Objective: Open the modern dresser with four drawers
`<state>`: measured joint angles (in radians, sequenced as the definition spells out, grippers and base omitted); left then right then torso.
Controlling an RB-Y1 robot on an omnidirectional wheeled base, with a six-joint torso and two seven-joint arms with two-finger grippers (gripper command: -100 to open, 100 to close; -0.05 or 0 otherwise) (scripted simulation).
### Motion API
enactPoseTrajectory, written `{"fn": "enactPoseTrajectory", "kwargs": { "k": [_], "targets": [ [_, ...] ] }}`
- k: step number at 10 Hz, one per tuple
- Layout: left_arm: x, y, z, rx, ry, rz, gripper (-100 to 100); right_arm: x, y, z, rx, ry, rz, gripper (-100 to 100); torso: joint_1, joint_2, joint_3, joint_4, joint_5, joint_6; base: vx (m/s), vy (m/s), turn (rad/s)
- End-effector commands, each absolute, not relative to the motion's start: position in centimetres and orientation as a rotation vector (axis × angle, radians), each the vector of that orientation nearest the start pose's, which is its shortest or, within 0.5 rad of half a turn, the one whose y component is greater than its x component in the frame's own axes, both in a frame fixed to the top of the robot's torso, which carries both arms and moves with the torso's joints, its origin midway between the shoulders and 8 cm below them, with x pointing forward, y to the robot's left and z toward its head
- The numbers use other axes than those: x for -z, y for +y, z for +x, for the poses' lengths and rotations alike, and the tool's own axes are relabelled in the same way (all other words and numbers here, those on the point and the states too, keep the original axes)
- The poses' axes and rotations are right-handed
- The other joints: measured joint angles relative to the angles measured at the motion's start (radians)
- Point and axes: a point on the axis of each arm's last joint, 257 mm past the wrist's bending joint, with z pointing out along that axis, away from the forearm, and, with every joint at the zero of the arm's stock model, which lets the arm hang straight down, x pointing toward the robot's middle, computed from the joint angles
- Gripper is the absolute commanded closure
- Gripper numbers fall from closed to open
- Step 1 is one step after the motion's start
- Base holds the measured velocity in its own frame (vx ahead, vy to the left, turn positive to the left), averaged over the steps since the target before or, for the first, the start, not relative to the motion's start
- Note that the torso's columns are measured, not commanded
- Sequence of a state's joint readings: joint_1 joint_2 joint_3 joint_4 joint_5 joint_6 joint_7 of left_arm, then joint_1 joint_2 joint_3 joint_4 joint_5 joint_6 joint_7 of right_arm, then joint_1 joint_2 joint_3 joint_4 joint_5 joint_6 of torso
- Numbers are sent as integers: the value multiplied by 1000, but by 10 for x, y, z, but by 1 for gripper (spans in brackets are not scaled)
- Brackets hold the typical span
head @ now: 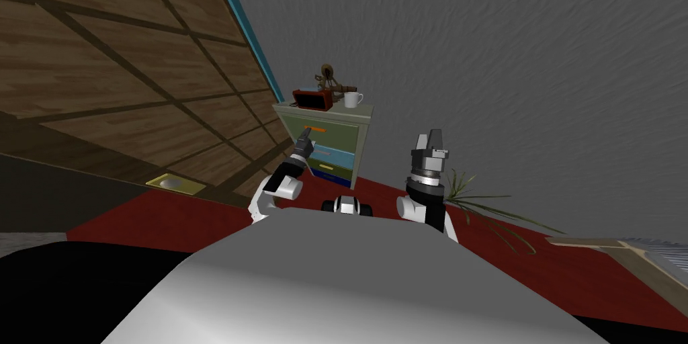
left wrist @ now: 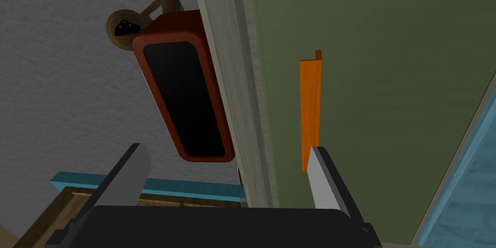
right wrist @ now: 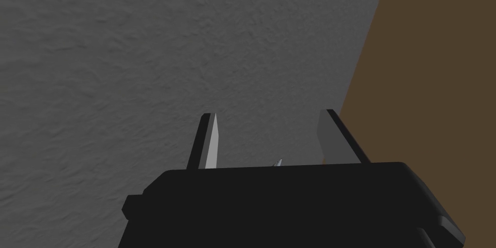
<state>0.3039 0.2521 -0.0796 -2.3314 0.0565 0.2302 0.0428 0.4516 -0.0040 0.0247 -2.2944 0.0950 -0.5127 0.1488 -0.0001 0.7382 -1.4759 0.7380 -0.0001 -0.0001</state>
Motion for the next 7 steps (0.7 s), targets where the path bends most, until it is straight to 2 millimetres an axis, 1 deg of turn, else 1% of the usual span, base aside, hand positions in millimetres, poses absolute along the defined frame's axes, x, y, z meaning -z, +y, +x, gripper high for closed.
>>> {"fn": "enactPoseTrajectory", "kwargs": {
  "k": [1, 3, 7],
  "targets": [
    [66, 226, 446, 1244, 1244, -940, -100, -48, -252, 344, -1159, 649, 486, 0, 0, 0, 0, 0, 0, 0, 93, 25, -78],
    [74, 225, 449, 1221, 1289, -955, -100, -48, -252, 344, -1159, 649, 486, 0, 0, -1, 0, 0, 0, 0, 90, 36, -78],
    [90, 226, 454, 1172, 1361, -997, -100, -48, -252, 344, -1159, 649, 486, 0, 0, 1, 0, 0, 0, 0, 56, 27, -50]
  ]
}}
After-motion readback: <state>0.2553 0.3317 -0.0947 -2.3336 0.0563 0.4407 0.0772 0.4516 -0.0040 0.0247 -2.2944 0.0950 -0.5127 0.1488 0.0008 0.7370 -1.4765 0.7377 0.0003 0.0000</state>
